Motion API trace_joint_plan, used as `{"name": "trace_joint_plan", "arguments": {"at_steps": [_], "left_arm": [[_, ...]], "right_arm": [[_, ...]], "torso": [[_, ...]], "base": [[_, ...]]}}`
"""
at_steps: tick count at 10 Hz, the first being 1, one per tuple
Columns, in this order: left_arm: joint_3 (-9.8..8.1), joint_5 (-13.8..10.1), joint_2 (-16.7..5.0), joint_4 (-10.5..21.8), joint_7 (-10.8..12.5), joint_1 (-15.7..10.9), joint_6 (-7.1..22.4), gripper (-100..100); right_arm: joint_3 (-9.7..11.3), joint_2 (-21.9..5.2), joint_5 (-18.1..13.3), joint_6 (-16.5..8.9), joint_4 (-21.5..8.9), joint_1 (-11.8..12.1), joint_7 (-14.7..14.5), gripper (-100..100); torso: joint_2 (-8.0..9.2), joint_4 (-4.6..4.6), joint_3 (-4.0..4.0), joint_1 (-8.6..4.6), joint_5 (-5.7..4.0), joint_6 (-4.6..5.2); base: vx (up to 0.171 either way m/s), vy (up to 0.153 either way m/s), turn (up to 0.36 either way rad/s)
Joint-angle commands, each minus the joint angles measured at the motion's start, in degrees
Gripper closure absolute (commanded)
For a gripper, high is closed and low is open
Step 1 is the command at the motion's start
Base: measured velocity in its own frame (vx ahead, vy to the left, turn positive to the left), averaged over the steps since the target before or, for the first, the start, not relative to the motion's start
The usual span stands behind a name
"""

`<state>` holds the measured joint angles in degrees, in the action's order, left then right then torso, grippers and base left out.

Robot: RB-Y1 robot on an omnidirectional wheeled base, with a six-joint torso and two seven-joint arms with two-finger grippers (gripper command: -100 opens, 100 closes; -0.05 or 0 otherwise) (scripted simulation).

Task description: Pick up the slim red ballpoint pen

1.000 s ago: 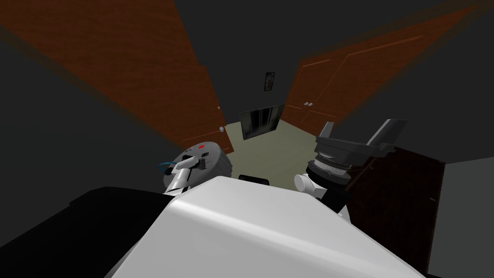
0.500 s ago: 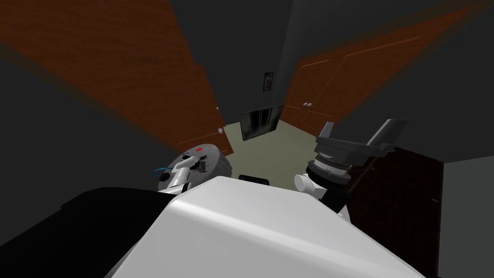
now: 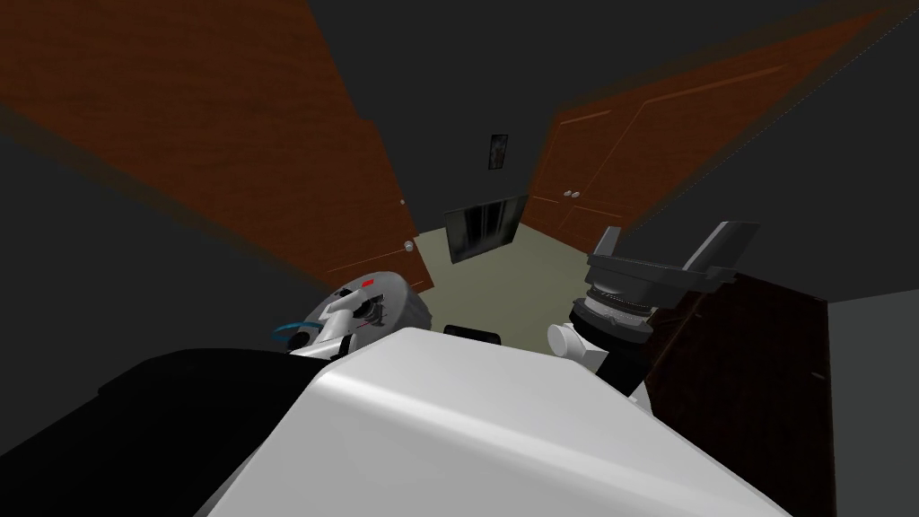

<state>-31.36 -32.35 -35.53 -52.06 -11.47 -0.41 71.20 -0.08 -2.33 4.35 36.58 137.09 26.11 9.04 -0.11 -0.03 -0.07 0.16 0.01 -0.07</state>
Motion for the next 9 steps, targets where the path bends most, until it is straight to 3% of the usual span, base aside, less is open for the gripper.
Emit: {"name": "trace_joint_plan", "arguments": {"at_steps": [1,3,4,5,6,9], "left_arm": [[-0.28,-0.08,-0.59,2.10,-1.08,-0.88,1.98,-100],[-0.50,-0.08,-1.30,3.98,-1.94,-1.69,4.10,-100],[-0.49,-0.16,-1.21,3.51,-1.71,-1.46,3.29,-100],[-0.51,-0.17,-1.28,3.69,-1.88,-1.52,3.50,0],[0.01,0.49,-0.41,5.48,-0.69,-2.31,1.59,-100],[0.40,0.98,0.23,6.84,0.19,-2.91,0.18,-100]], "right_arm": [[0.00,0.00,0.00,0.00,0.00,0.00,0.00,0],[0.00,0.00,0.00,0.00,0.00,0.00,0.00,0],[0.00,0.00,0.00,0.00,0.00,0.00,0.00,0],[0.00,0.00,0.00,0.00,0.00,0.00,0.00,0],[0.00,0.00,0.00,0.00,0.00,-0.01,0.00,0],[0.00,0.00,0.00,0.00,-0.01,-0.02,0.00,0]], "torso": [[0.00,0.00,0.00,0.00,0.00,0.00],[0.02,0.00,0.01,0.01,0.00,-0.01],[0.05,0.01,0.03,0.04,0.01,-0.01],[0.15,0.03,0.08,-0.05,0.00,-0.01],[0.22,0.04,0.12,-0.13,-0.02,-0.01],[0.48,0.10,0.27,-0.01,0.01,0.00]], "base": [[0.075,0.049,-0.024],[0.057,0.051,-0.016],[0.023,0.027,-0.005],[0.005,0.005,0.000],[-0.046,0.033,-0.126],[-0.051,0.044,-0.085]]}}
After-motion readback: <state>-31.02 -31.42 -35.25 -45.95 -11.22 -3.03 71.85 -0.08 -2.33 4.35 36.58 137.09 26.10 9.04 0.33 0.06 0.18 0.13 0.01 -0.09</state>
